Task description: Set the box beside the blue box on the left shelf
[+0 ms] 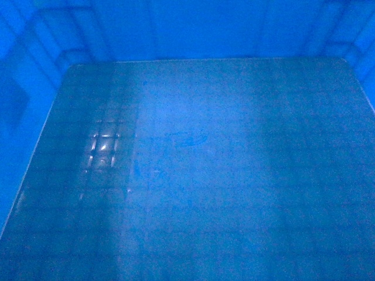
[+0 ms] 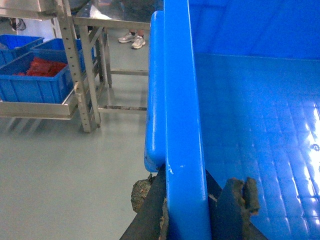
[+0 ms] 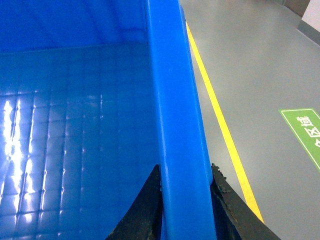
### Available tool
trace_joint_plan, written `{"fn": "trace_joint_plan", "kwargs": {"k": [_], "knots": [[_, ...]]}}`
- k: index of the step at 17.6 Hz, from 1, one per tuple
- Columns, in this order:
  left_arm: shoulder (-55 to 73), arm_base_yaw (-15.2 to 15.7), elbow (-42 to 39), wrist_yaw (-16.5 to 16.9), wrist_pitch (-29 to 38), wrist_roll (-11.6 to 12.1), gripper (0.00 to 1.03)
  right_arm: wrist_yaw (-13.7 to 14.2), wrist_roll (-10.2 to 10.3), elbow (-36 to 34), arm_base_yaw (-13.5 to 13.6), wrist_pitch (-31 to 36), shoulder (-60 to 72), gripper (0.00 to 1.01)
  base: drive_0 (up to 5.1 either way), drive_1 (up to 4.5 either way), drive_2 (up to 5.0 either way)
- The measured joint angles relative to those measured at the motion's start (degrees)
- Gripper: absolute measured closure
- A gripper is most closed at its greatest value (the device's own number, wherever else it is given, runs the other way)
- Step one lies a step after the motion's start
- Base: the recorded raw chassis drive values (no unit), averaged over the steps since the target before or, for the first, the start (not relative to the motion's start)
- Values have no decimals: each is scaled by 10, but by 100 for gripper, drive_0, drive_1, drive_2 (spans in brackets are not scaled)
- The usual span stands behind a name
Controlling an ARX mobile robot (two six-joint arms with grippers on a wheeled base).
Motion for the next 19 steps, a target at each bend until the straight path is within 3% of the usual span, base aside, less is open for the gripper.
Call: {"fn": "trace_joint_plan", "kwargs": {"k": [19], "knots": [[2, 0, 0, 2, 2, 0, 94, 3, 0, 0, 0, -2, 1, 83, 0, 418, -418]]}}
